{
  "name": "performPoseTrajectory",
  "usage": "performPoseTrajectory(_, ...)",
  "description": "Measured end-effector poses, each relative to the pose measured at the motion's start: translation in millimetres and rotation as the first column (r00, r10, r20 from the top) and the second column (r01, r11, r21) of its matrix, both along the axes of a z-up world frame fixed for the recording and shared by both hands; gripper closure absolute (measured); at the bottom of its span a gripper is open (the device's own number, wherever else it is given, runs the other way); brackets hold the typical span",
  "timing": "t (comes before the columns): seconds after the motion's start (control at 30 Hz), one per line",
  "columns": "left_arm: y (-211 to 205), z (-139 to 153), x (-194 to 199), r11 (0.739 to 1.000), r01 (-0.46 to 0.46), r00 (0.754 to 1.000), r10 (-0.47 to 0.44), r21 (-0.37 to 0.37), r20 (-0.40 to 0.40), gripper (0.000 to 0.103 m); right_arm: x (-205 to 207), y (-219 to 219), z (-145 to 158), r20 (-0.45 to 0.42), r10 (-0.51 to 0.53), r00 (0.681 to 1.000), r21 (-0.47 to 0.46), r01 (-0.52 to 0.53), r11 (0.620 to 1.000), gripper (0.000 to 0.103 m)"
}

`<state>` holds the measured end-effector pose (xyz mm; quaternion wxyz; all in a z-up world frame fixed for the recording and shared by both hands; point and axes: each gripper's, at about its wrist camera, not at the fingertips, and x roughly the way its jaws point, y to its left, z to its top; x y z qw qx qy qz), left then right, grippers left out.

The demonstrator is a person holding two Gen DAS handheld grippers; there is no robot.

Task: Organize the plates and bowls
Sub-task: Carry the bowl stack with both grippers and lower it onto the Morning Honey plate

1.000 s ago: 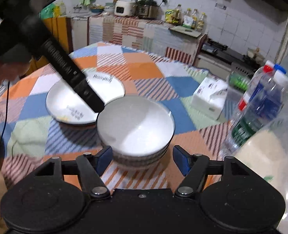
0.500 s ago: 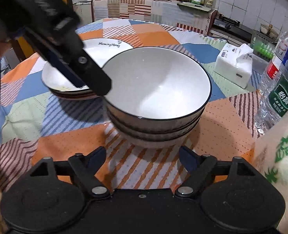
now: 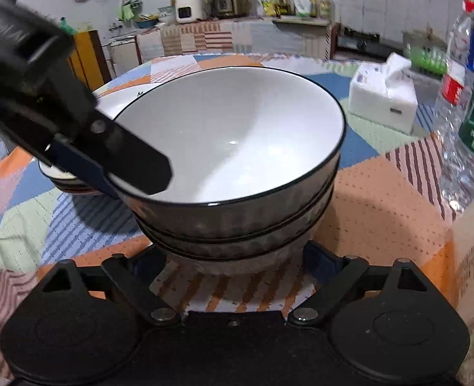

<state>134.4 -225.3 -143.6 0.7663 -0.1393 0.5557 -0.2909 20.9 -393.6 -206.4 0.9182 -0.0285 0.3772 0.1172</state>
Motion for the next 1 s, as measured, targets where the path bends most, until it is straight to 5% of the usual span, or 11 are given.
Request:
performPoseTrajectory(0.13,0.6,-6.2,-1.7,0.999,-0.028,0.999,0.029,-0.019,0.014,0.056,-0.1,13.3,-7.1,0.057,0.014,0.998,-0.068,-0.01,0.998,0.006)
performPoseTrajectory(0.6,-7.7,-18.1,-4.3,0.998,-0.059,0.997,0.058,0.019,0.05,0.059,9.4,9.9,-8.4,0.08,0.009,0.997,-0.043,-0.005,0.999,0.004)
performPoseTrajectory(1.0,-0.9,-14.3,-6.7,0.999,0.009,1.0,-0.01,0.044,0.018,0.059,0.6,17.2,-7.5,0.092,0.039,0.995,-0.061,-0.033,0.998,0.005)
